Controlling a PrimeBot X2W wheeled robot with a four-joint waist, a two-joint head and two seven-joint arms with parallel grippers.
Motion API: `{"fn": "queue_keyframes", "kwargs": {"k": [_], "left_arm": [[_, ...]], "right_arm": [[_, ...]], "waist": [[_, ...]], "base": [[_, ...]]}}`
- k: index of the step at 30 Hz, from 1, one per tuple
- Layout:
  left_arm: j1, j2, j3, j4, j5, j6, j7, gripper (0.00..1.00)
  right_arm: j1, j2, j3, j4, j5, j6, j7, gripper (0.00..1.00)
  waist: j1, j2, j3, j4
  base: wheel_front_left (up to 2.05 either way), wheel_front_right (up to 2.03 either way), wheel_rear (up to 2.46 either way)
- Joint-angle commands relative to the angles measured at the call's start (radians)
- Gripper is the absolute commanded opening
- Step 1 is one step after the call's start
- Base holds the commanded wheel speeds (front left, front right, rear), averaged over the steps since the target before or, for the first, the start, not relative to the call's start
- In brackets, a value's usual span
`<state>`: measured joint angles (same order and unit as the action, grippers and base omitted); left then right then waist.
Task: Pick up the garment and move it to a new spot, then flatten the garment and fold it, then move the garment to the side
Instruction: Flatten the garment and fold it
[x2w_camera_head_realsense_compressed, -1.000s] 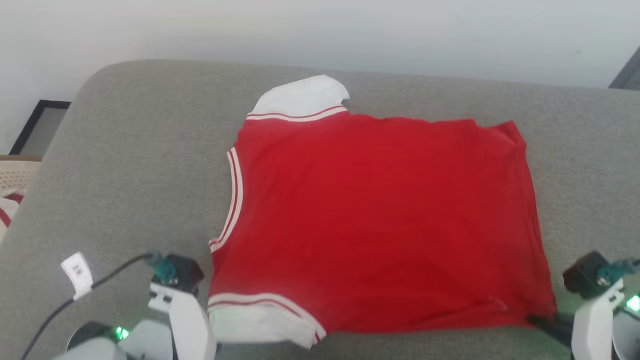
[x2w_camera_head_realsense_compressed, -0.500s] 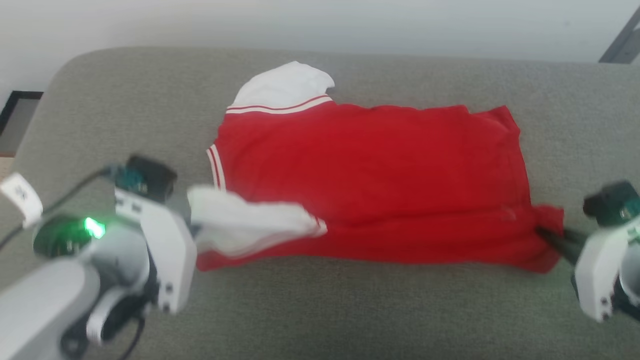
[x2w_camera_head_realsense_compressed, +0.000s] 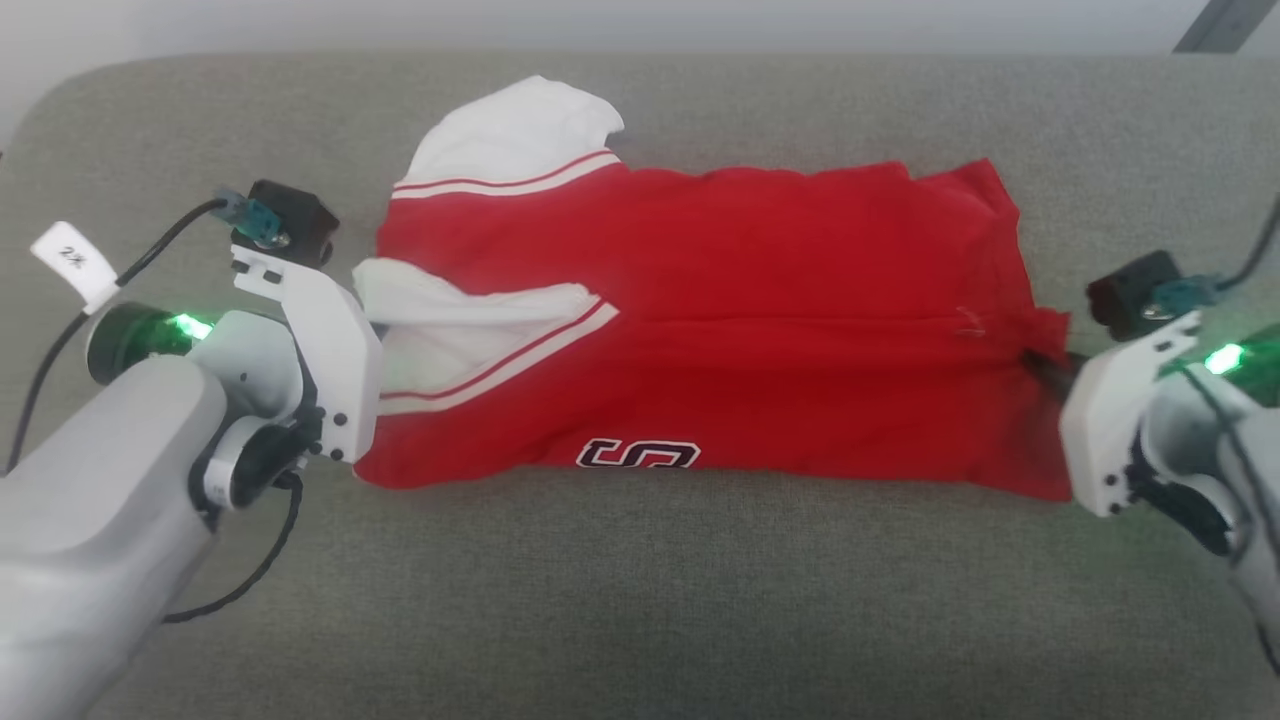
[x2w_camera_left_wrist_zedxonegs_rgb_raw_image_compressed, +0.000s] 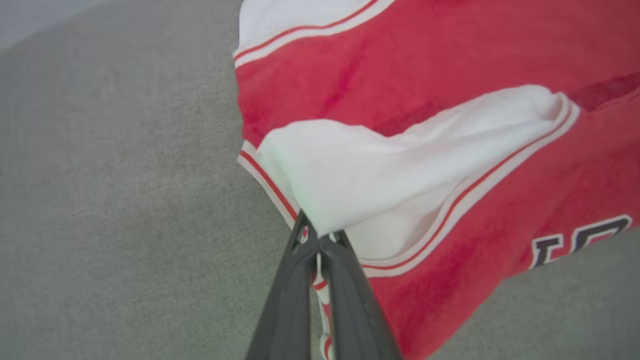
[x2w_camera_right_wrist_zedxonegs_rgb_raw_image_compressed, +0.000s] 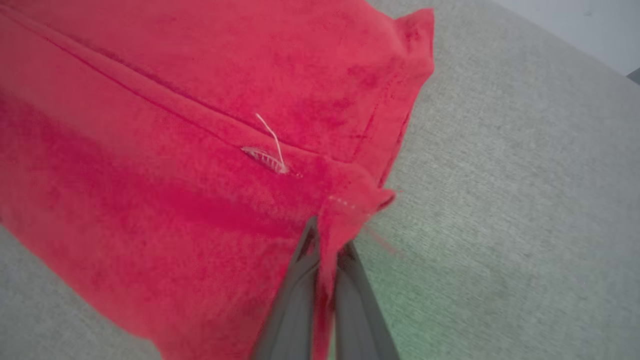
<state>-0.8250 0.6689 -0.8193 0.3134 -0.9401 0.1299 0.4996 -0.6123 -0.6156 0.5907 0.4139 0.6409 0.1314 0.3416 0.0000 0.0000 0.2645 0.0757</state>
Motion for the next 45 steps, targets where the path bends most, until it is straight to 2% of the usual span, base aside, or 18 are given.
{"fn": "queue_keyframes", "kwargs": {"k": [1,7,9,10,12,13,14,15,20,26,29,32,36,39,40,45], "left_arm": [[-0.015,-0.012,-0.004,0.026,-0.006,-0.011,-0.003,0.0],[-0.048,-0.09,-0.017,0.225,-0.03,-0.078,-0.016,0.0],[-0.055,-0.114,-0.016,0.283,-0.036,-0.099,-0.019,0.11],[-0.06,-0.127,-0.016,0.309,-0.045,-0.111,-0.017,0.24],[-0.073,-0.145,-0.011,0.352,-0.055,-0.13,-0.022,0.49],[-0.079,-0.153,-0.01,0.368,-0.061,-0.135,-0.022,0.78],[-0.085,-0.16,-0.009,0.382,-0.065,-0.142,-0.02,1.0],[-0.091,-0.164,-0.007,0.389,-0.067,-0.148,-0.022,1.0],[-0.102,-0.162,-0.011,0.385,-0.067,-0.153,-0.008,1.0],[-0.058,-0.139,-0.018,0.321,-0.085,-0.112,0.042,1.0],[-0.02,-0.114,-0.026,0.245,-0.09,-0.074,0.074,1.0],[0.032,-0.085,-0.038,0.164,-0.092,-0.03,0.105,1.0],[0.089,-0.052,-0.043,0.08,-0.092,0.029,0.131,1.0],[0.12,-0.035,-0.039,0.049,-0.1,0.056,0.13,1.0],[0.134,-0.027,-0.035,0.05,-0.102,0.068,0.121,1.0],[0.152,-0.032,-0.026,0.103,-0.113,0.073,0.1,1.0]], "right_arm": [[-0.018,0.011,0.009,0.017,0.004,-0.001,-0.012,0.0],[-0.092,0.05,0.102,0.131,0.036,-0.001,-0.029,0.0],[-0.109,0.056,0.13,0.16,0.053,-0.001,-0.033,0.0],[-0.119,0.058,0.149,0.17,0.059,-0.001,-0.032,0.05],[-0.142,0.054,0.175,0.181,0.075,-0.001,-0.038,0.32],[-0.149,0.051,0.184,0.186,0.084,-0.001,-0.041,0.47],[-0.158,0.045,0.197,0.186,0.088,-0.001,-0.046,0.91],[-0.167,0.038,0.205,0.186,0.095,-0.001,-0.052,1.0],[-0.178,0.003,0.223,0.159,0.12,-0.001,-0.106,1.0],[-0.154,-0.034,0.172,0.135,0.094,-0.001,-0.221,1.0],[-0.131,-0.027,0.082,0.149,0.033,-0.001,-0.33,1.0],[-0.09,0.008,-0.033,0.157,-0.042,-0.001,-0.425,1.0],[-0.031,0.065,-0.222,0.114,-0.201,-0.001,-0.536,1.0],[0.035,0.141,-0.395,0.031,-0.323,-0.001,-0.577,1.0],[0.091,0.205,-0.494,-0.048,-0.396,-0.001,-0.588,1.0],[0.231,0.367,-0.666,-0.238,-0.53,-0.001,-0.587,1.0]], "waist": [[0.0,0.0,0.008,-0.003],[0.0,0.0,0.024,-0.004],[0.0,0.0,0.025,-0.003],[0.0,0.0,0.025,-0.002],[0.0,0.0,0.021,-0.002],[0.0,0.0,0.017,-0.001],[0.0,0.0,0.012,0.0],[0.0,0.0,0.008,0.001],[0.0,0.0,-0.024,0.007],[0.0,0.0,-0.057,0.007],[0.0,0.0,-0.072,0.003],[0.0,0.0,-0.081,-0.002],[0.0,0.0,-0.085,-0.014],[0.0,0.0,-0.08,-0.029],[0.0,0.0,-0.075,-0.039],[0.0,0.0,-0.06,-0.063]], "base": [[0.0,0.0,0.0],[0.0,0.0,0.0],[0.0,0.0,0.0],[0.0,0.0,0.0],[0.0,0.0,0.0],[0.0,0.0,0.0],[0.0,0.0,0.0],[0.0,0.0,0.0],[0.0,0.0,0.0],[0.0,0.0,0.0],[0.0,0.0,0.0],[0.0,0.0,0.0],[0.0,0.0,0.0],[0.0,0.0,0.0],[0.0,0.0,0.0],[0.0,0.0,0.0]]}}
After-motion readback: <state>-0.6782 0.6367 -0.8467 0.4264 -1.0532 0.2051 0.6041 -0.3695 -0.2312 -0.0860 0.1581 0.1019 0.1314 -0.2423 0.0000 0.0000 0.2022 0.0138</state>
